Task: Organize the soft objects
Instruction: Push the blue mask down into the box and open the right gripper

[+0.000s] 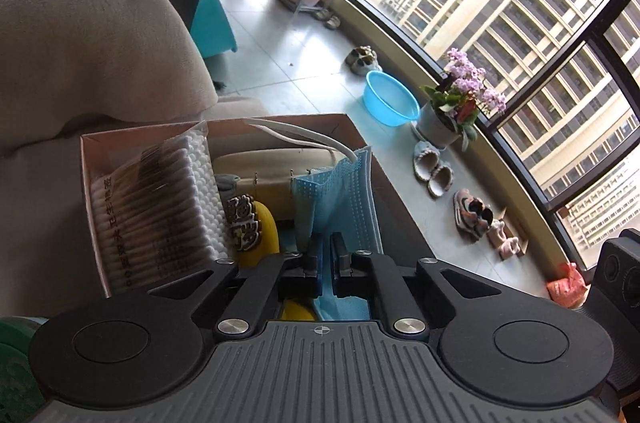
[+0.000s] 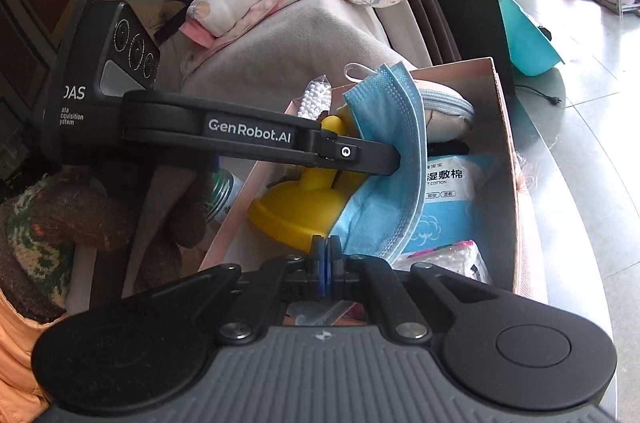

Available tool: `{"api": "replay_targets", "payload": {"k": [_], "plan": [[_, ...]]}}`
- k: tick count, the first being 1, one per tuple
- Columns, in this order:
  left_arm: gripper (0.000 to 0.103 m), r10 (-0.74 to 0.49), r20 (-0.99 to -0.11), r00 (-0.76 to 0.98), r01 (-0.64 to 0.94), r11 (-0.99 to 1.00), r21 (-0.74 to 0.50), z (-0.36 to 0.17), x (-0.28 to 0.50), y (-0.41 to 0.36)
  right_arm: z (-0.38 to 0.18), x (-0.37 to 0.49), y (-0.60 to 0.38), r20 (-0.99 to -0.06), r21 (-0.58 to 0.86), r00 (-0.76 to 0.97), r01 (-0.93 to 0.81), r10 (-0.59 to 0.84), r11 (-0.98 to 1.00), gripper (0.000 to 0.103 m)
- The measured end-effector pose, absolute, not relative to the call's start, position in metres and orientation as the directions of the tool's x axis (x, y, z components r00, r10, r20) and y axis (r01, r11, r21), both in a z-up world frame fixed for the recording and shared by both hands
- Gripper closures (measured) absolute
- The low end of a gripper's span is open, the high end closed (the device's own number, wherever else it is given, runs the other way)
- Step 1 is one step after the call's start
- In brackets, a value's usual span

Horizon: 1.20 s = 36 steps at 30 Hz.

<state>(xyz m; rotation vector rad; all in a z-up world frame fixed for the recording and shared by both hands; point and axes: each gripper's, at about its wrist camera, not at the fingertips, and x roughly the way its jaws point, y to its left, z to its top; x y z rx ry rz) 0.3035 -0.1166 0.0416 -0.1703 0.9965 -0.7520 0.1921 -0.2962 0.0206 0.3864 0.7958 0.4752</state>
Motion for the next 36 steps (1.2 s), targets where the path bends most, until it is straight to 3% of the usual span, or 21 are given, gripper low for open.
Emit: {"api": "replay_targets", "payload": {"k": [22,24,26,36], "plan": [[0.094,-0.61,-0.712,0.348,0.481,0.768,-0.422,0.049,0.288,-0.115,0.022,0.203,-0.274,-0.637,0.359,0.601,-0.322,0.482,0.876,0.101],[0.094,-0.605,-0.715,0.35,0.482,0.771,-0.416,0.054,0.285,-0.114,0.021,0.2,-0.274,-0.638,0.357,0.607,-0.313,0.474,0.88,0.101],[0.087,-0.586,-0.718,0.376,0.485,0.784,-0.386,0.062,0.281,-0.11,0.021,0.199,-0.274,-0.638,0.364,0.61,-0.299,0.47,0.882,0.101],[0.087,-0.577,-0.661,0.48,0.477,0.804,-0.356,0.107,0.252,-0.073,0.032,0.195,-0.278,-0.646,0.376,0.631,-0.227,0.43,0.898,0.099]]}}
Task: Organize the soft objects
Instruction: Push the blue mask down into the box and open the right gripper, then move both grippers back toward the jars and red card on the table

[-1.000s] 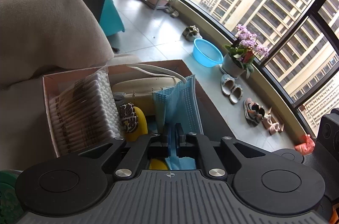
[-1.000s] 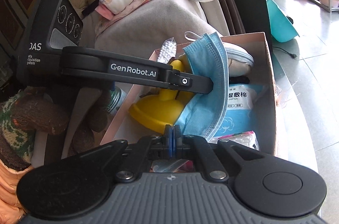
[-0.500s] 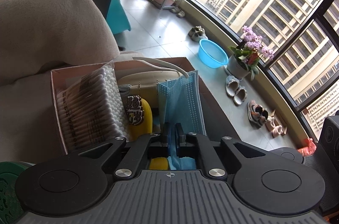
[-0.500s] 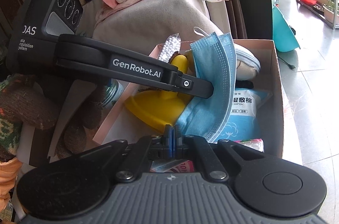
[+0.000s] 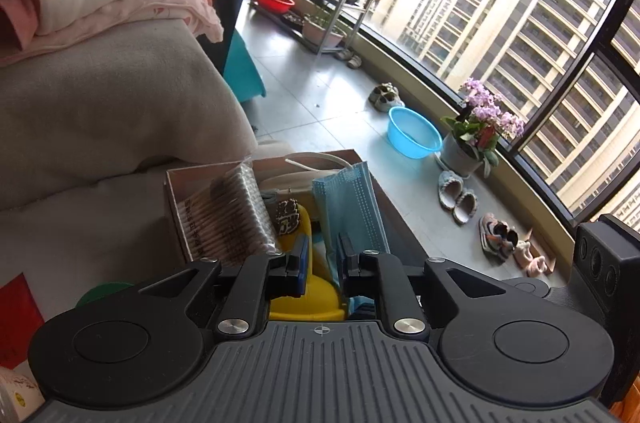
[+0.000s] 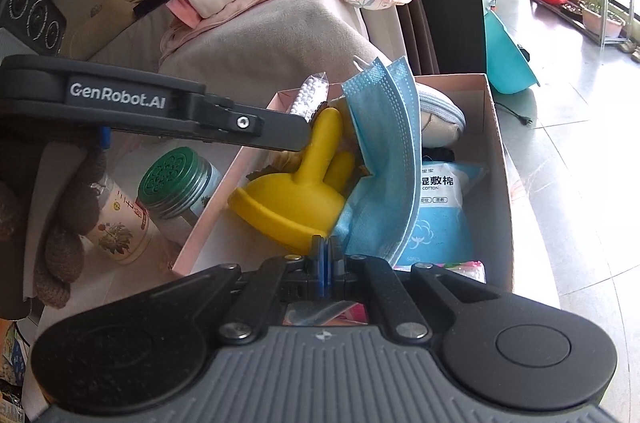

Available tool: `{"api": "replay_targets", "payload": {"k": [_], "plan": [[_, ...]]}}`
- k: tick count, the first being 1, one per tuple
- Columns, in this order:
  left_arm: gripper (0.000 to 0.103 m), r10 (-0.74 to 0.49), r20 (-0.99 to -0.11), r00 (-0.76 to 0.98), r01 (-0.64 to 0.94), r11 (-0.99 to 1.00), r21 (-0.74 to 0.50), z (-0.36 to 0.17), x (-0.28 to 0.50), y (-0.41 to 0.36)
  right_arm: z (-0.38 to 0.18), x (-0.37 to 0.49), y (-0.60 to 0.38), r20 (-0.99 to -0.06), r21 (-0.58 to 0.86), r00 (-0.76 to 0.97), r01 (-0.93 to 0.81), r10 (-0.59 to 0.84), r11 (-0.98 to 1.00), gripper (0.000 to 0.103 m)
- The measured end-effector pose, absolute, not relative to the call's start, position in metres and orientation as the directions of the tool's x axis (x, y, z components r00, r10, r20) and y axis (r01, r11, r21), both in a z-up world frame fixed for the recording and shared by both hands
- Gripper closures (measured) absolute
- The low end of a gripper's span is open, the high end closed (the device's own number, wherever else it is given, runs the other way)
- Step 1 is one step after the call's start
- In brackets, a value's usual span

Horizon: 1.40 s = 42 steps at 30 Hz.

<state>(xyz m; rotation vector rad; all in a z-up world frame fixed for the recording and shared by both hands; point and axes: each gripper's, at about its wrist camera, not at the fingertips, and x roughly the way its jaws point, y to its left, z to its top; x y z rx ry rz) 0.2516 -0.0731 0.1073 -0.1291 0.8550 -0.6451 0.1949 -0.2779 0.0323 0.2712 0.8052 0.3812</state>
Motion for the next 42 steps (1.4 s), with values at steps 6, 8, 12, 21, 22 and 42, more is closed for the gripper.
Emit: {"api": "replay_targets", "payload": {"k": [6,8,12,21,22,42], "plan": [[0.087,-0.543,-0.649,0.533,0.472,0.827,-0.305,0.126,0.228,-0.04,0.052,0.178,-0.284,-0.596,0.36,0.697,-0.213,0.399,0.909,0.078],[0.087,-0.541,-0.642,0.543,0.475,0.829,-0.296,0.131,0.219,-0.025,0.059,0.174,-0.286,-0.581,0.363,0.711,-0.209,0.396,0.908,0.074],[0.087,-0.523,-0.618,0.587,0.452,0.845,-0.286,0.14,0.208,0.008,0.08,0.173,-0.293,-0.561,0.363,0.745,-0.171,0.362,0.916,0.074],[0.087,-0.455,-0.579,0.676,0.445,0.879,-0.171,0.178,0.222,0.083,0.162,0.172,-0.254,-0.49,0.22,0.825,-0.196,0.282,0.956,0.058],[0.087,-0.441,-0.592,0.675,0.443,0.884,-0.153,0.179,0.23,0.09,0.172,0.173,-0.247,-0.476,0.214,0.829,-0.213,0.292,0.953,0.057],[0.082,-0.388,-0.642,0.662,0.271,0.922,-0.277,0.076,0.246,0.213,0.139,0.262,-0.117,-0.705,0.255,0.532,-0.428,0.47,0.867,0.043]]}}
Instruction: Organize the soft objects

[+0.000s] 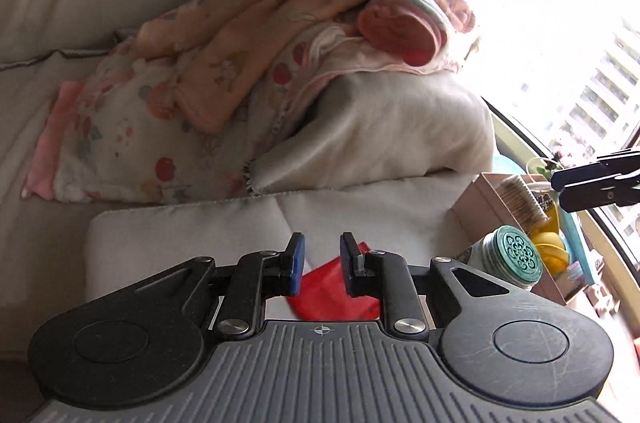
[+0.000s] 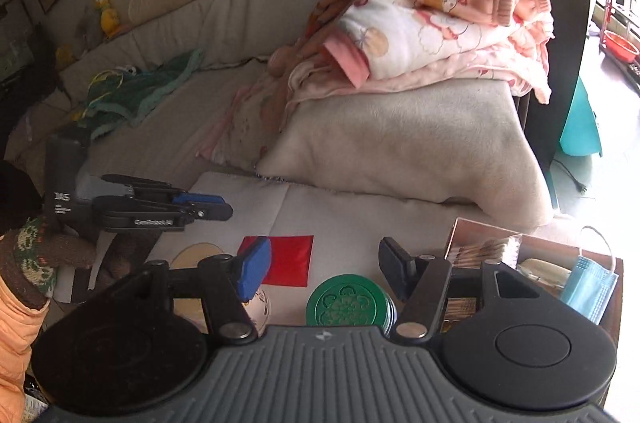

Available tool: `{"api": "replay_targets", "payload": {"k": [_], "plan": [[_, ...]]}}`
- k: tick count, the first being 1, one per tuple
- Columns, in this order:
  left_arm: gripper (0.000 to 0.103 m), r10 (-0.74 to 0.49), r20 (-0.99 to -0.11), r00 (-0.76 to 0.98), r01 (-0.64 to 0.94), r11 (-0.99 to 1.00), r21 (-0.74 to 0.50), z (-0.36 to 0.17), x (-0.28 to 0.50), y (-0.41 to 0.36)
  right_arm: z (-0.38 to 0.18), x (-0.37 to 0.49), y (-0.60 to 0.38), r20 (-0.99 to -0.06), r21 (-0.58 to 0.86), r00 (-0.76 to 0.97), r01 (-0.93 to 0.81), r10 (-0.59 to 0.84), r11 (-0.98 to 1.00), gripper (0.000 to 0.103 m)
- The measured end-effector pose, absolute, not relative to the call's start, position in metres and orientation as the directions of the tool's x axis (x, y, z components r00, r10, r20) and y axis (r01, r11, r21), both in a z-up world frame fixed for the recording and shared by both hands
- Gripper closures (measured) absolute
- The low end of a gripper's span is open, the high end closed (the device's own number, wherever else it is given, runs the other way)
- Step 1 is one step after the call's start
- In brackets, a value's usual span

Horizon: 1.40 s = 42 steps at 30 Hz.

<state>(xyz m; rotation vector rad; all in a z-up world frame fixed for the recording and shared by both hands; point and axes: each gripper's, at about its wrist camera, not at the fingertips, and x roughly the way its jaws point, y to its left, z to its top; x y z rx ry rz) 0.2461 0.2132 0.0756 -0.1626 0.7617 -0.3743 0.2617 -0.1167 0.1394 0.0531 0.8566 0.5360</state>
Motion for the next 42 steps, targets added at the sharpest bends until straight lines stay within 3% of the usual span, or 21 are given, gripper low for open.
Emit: {"api": "replay_targets", "payload": {"k": [5,8,11,16,20,24,31,36,42], "plan": [[0.082,-0.343,-0.628,0.698,0.266,0.939,-0.217,0.077,0.194,0.226,0.139,0.242,-0.1,-0.68,0.26,0.5,-0.519,0.536,0.814,0.043],[0.082,-0.394,-0.6,0.696,0.326,0.918,-0.225,0.079,0.167,0.223,0.126,0.204,-0.09,-0.68,0.124,0.526,-0.604,0.51,0.788,0.043],[0.082,-0.381,-0.621,0.685,0.32,0.923,-0.214,0.079,0.165,0.22,0.108,0.188,-0.072,-0.743,-0.001,0.518,-0.633,0.423,0.774,0.048],[0.082,-0.402,-0.653,0.642,0.356,0.91,-0.211,0.066,0.184,0.214,0.146,0.234,-0.069,-0.73,0.215,0.457,-0.552,0.508,0.806,0.049],[0.082,-0.403,-0.709,0.578,0.384,0.902,-0.199,0.047,0.211,0.206,0.144,0.312,-0.036,-0.82,0.31,0.314,-0.46,0.479,0.832,0.043],[0.082,-0.464,-0.716,0.521,0.288,0.886,-0.364,0.03,0.244,0.223,0.094,0.369,-0.003,-0.908,0.333,0.145,-0.322,0.394,0.886,0.043],[0.084,-0.544,-0.726,0.42,0.083,0.82,-0.566,0.005,0.289,0.238,0.027,0.402,0.008,-0.949,0.3,0.041,-0.183,0.312,0.936,0.043],[0.084,-0.572,-0.714,0.402,0.062,0.796,-0.602,0.002,0.317,0.222,0.02,0.409,0.012,-0.958,0.266,0.044,-0.224,0.282,0.938,0.043],[0.084,-0.634,-0.629,0.45,0.035,0.716,-0.697,-0.01,0.34,0.216,0.025,0.406,0.008,-0.961,0.247,0.063,-0.249,0.27,0.936,0.042]]}}
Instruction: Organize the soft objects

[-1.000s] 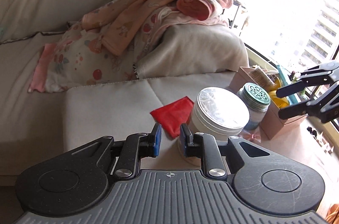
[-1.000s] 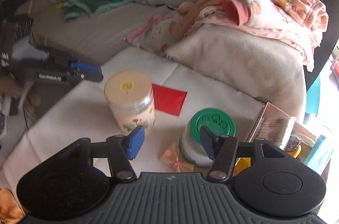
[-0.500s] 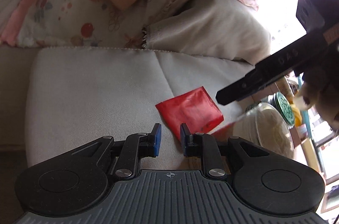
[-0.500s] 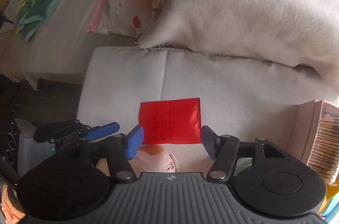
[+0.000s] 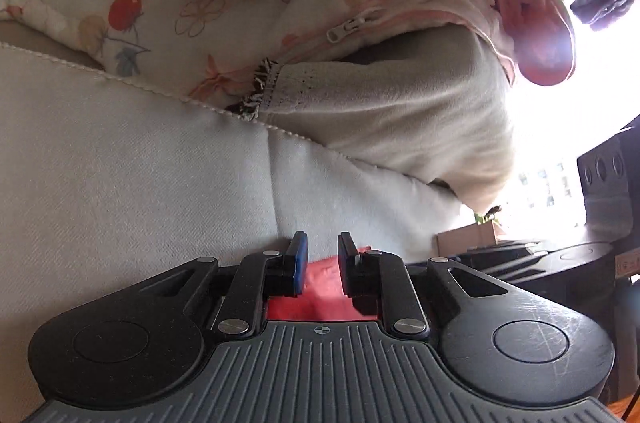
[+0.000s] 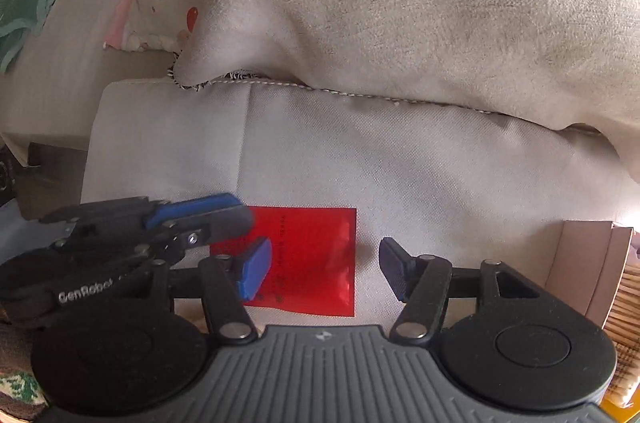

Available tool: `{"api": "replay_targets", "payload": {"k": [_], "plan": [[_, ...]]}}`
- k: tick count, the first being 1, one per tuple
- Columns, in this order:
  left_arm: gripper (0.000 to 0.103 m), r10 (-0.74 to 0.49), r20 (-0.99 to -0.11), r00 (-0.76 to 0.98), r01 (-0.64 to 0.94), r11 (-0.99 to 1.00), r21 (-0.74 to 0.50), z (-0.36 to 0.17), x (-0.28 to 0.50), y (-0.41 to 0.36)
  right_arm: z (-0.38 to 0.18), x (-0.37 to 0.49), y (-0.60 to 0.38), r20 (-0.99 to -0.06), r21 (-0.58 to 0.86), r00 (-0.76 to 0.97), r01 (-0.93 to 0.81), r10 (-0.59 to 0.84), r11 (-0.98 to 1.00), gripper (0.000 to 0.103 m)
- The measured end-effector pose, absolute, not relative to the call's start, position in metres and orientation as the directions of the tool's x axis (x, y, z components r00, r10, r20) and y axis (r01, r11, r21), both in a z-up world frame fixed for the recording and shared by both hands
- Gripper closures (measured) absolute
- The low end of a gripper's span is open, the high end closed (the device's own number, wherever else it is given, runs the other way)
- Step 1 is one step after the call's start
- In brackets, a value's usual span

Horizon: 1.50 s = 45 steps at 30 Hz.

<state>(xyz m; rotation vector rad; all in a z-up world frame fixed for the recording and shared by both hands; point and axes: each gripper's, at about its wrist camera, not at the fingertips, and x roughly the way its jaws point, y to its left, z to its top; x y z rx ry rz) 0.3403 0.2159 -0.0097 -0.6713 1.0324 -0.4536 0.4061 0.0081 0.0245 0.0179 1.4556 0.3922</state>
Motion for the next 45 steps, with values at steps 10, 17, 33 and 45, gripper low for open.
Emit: {"api": "replay_targets", "payload": {"k": [10,17,33,45], "plan": [[0.084,-0.496,-0.599,0.629,-0.042,0.747,-0.663,0.021,0.282,0.277,0.019,0.41,0.043,-0.977,0.201,0.007,-0.332,0.215,0.922,0.032],[0.084,-0.456,-0.567,0.686,-0.077,0.729,-0.68,0.0,0.253,0.288,0.012,0.412,0.078,-0.994,0.095,0.001,-0.441,0.106,0.892,0.017],[0.084,-0.439,-0.499,0.747,-0.047,0.714,-0.699,-0.002,0.232,0.289,0.017,0.401,0.107,-0.998,0.035,0.013,-0.65,0.057,0.759,0.004],[0.084,-0.539,-0.437,0.72,0.39,0.835,-0.388,0.084,0.121,0.196,0.055,0.396,0.035,-0.983,0.077,0.098,-0.541,0.153,0.838,0.087]]}}
